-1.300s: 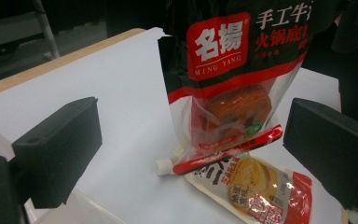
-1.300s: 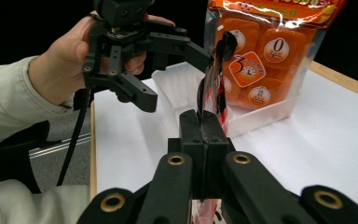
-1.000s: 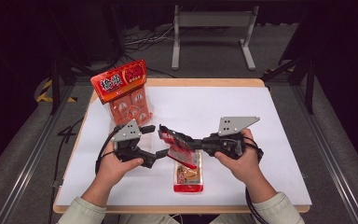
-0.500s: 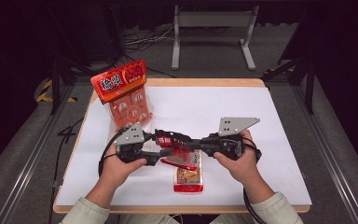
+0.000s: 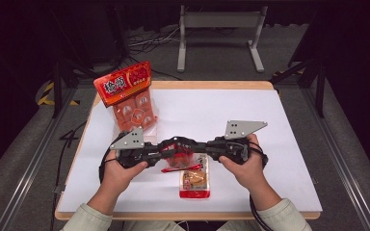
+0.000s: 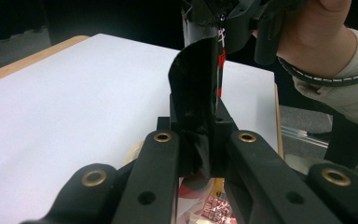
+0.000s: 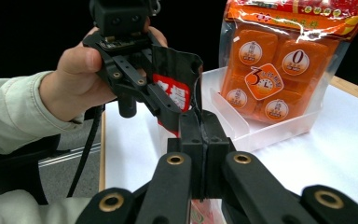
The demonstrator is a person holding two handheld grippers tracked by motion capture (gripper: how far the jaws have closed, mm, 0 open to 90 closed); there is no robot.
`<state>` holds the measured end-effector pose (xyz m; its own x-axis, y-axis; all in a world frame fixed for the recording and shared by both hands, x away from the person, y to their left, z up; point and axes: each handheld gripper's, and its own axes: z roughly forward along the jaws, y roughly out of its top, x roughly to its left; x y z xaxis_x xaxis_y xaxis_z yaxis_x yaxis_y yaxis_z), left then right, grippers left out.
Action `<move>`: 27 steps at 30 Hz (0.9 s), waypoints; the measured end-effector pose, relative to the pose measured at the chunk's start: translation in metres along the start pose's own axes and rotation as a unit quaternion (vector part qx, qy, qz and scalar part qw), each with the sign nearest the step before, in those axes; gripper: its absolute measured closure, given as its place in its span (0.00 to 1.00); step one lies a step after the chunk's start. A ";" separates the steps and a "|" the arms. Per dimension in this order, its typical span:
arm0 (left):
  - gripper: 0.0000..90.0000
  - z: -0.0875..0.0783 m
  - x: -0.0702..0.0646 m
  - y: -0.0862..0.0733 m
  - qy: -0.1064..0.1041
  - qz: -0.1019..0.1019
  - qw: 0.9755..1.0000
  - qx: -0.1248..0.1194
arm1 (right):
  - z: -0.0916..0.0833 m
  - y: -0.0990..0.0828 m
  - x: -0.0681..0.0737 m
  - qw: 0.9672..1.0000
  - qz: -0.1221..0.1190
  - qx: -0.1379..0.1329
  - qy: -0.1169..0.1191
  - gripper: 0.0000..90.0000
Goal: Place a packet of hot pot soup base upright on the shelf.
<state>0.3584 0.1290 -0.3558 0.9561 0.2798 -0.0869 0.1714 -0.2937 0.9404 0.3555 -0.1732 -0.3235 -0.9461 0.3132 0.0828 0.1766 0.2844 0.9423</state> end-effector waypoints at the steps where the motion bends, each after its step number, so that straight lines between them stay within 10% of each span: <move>1: 0.95 -0.001 0.000 0.000 0.000 0.000 1.000 0.000 | 0.000 0.000 0.000 1.000 -0.001 0.001 -0.005 0.98; 27: 0.98 -0.035 0.016 0.018 0.031 -0.023 0.999 -0.017 | -0.021 -0.006 -0.020 0.997 0.024 0.000 -0.067 0.79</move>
<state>0.3683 0.1601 -0.3289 0.9307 0.3482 -0.1118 0.2063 -0.2475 0.9467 0.3681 -0.2005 -0.3237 -0.8919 0.4444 0.0836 0.2208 0.2666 0.9382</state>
